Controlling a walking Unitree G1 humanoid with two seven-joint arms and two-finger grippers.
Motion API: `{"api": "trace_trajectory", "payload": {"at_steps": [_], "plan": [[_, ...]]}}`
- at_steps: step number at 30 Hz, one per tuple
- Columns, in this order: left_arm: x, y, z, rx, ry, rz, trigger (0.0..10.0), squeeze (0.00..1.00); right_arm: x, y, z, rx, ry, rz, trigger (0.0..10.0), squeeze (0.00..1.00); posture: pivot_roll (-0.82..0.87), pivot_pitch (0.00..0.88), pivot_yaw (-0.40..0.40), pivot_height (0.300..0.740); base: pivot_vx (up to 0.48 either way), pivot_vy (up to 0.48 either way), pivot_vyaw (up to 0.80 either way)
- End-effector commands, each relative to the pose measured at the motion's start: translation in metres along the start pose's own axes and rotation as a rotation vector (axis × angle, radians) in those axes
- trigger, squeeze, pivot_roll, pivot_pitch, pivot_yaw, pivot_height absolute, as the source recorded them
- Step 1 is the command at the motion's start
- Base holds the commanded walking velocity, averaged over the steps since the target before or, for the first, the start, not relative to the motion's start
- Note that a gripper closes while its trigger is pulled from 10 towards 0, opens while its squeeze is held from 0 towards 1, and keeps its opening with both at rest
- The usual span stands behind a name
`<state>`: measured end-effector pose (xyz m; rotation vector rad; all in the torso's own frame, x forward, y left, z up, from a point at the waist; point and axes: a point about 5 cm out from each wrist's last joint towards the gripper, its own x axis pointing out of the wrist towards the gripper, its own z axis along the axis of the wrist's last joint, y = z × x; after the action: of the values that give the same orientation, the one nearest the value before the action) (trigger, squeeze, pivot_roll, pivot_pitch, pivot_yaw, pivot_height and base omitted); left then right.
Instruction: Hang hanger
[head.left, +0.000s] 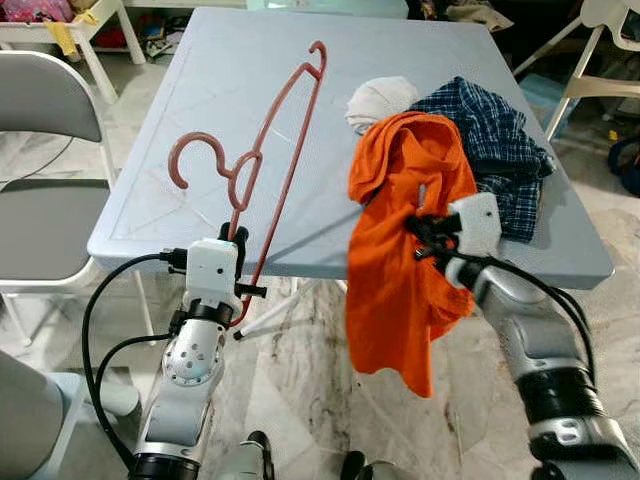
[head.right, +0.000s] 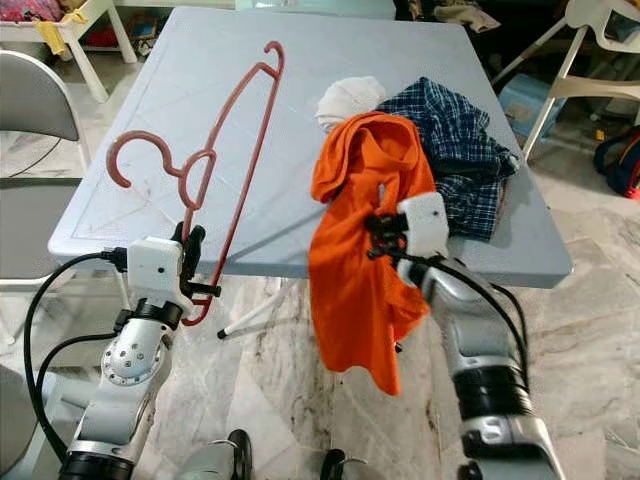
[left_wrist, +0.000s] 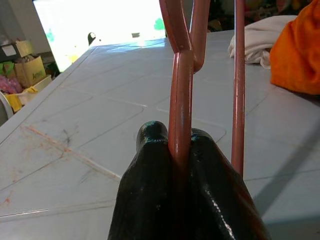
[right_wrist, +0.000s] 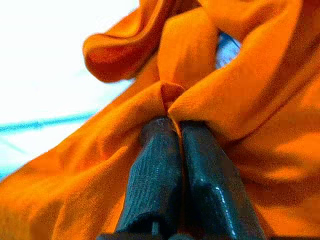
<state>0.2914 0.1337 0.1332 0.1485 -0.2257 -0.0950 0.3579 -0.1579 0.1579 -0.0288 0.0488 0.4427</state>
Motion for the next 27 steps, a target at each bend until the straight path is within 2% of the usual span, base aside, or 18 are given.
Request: {"api": "trace_trajectory", "payload": {"at_steps": [1,2,6,9,12,13,16,20,22,24,25,27], "plan": [[-0.003,-0.002,-0.011,0.001,0.064,-0.009,10.0,0.0,0.012,0.005,0.012,0.014,-0.041,0.019,0.0,0.0,0.12,0.201,-0.038,0.74,0.0,0.0,0.0],[-0.002,-0.003,-0.011,-0.001,0.062,-0.009,10.0,0.0,0.023,0.011,0.018,0.019,-0.048,0.041,0.0,0.0,0.12,0.2,-0.041,0.74,0.0,0.0,0.0],[-0.002,-0.004,-0.01,-0.002,0.06,-0.008,10.0,0.0,0.036,0.019,0.026,0.016,-0.054,0.067,0.0,0.0,0.12,0.199,-0.044,0.74,0.0,0.0,0.0],[-0.002,-0.003,-0.01,0.001,0.055,0.007,10.0,0.0,0.053,0.025,0.05,-0.002,-0.097,0.061,0.0,0.0,0.14,0.194,-0.053,0.74,0.0,0.0,0.0],[-0.003,-0.001,-0.009,0.007,0.05,0.021,10.0,0.0,0.057,0.022,0.063,-0.022,-0.132,0.014,0.0,0.0,0.14,0.193,-0.056,0.74,0.0,0.0,0.0],[-0.003,0.002,-0.008,0.014,0.043,0.039,10.0,0.0,0.06,0.015,0.08,-0.031,-0.186,-0.058,0.0,0.0,0.15,0.192,-0.061,0.74,0.0,0.0,0.0],[-0.003,0.005,-0.007,0.022,0.041,0.058,10.0,0.0,0.061,0.009,0.1,-0.038,-0.258,-0.118,0.0,0.0,0.16,0.192,-0.065,0.74,0.0,0.0,0.0],[-0.003,0.005,-0.008,0.026,0.04,0.066,10.0,0.0,0.057,-0.002,0.152,-0.061,-0.472,-0.234,0.0,0.0,0.16,0.189,-0.068,0.74,0.0,0.0,0.0],[-0.003,0.005,-0.008,0.025,0.04,0.067,10.0,0.0,0.045,-0.015,0.19,-0.09,-0.619,-0.364,0.0,0.0,0.16,0.186,-0.069,0.74,0.0,0.0,0.0],[-0.002,0.005,-0.008,0.025,0.039,0.068,10.0,0.0,0.042,-0.018,0.198,-0.1,-0.649,-0.399,0.0,0.0,0.16,0.184,-0.07,0.74,0.0,0.0,0.0],[-0.002,0.005,-0.008,0.026,0.038,0.069,10.0,0.0,0.031,-0.026,0.219,-0.1,-0.731,-0.47,0.0,0.0,0.16,0.182,-0.071,0.74,0.0,0.0,0.0],[-0.001,0.005,-0.007,0.026,0.035,0.071,10.0,0.0,0.02,-0.034,0.237,-0.118,-0.798,-0.54,0.0,0.0,0.16,0.181,-0.072,0.74,0.0,0.0,0.0]]}}
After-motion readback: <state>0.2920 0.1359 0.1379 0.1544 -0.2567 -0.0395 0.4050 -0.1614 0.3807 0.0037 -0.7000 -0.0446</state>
